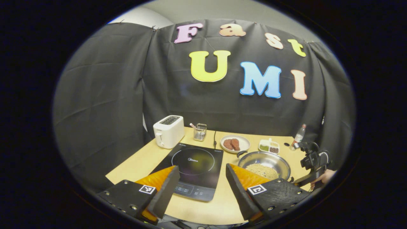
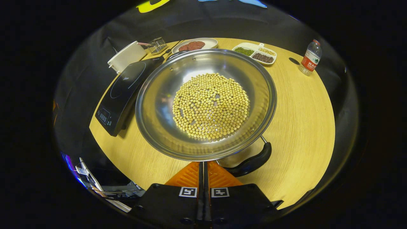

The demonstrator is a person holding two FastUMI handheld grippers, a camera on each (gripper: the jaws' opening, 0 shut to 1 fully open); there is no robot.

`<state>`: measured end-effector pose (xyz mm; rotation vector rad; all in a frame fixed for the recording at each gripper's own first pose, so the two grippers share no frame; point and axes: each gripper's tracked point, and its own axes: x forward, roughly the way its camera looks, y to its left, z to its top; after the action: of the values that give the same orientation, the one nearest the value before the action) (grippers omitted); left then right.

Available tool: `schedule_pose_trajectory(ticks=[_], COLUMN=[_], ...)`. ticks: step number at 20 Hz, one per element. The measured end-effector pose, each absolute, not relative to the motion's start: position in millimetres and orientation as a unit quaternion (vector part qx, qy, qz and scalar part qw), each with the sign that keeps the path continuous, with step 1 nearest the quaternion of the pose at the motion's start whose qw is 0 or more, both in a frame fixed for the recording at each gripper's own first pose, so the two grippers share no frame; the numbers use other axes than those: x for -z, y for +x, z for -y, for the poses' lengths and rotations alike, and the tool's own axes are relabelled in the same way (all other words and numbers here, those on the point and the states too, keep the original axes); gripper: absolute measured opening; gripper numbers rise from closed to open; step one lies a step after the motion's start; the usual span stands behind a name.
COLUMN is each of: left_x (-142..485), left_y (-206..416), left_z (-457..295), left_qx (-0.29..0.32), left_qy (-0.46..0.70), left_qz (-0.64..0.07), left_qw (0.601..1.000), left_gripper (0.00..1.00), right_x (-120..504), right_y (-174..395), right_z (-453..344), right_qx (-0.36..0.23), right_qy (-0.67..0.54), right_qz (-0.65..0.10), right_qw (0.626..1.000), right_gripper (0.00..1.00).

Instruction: First push the handle of the pot to place it horizontally, then grasp the pot with both hands and set it on the induction cooktop.

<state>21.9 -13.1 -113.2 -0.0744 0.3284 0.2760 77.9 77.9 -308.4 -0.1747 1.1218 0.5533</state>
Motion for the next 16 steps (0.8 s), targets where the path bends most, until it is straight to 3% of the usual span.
schedule_pose_trajectory(ticks=[16], left_x=[117], left_y=[60], left_z=[65], left_qx=[-0.093], left_qy=[-0.059], left_qz=[-0.161], left_qw=[0.981], left_gripper=[0.85], right_x=[317], right_y=[117], right_z=[-32], right_qx=[-0.235], right_qy=[-0.085], right_qz=[-0.531], right_qw=[0.810], right_gripper=[0.02])
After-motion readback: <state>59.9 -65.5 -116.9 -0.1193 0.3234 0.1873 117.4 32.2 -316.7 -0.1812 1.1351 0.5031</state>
